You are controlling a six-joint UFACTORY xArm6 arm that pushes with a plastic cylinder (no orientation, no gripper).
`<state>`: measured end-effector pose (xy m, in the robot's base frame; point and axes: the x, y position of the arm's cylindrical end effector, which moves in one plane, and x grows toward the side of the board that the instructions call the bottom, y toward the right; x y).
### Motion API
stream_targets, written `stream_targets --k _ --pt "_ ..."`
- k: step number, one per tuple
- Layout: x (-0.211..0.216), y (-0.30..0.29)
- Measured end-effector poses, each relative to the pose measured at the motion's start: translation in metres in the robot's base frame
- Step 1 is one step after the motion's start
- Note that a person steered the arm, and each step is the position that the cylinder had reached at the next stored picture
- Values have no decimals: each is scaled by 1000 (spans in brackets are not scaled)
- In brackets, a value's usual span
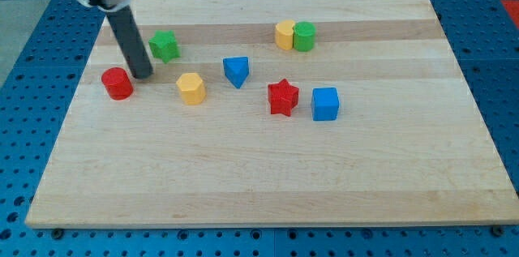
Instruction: Slide the green star towards the blue triangle
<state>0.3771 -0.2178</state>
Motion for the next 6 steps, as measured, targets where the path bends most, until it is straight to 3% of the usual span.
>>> stream_targets --k 2,3,4,5,6 --pt "-56 12" --pt "-61 60" --pt "-61 54" --pt "-47 9" --pt "-37 46"
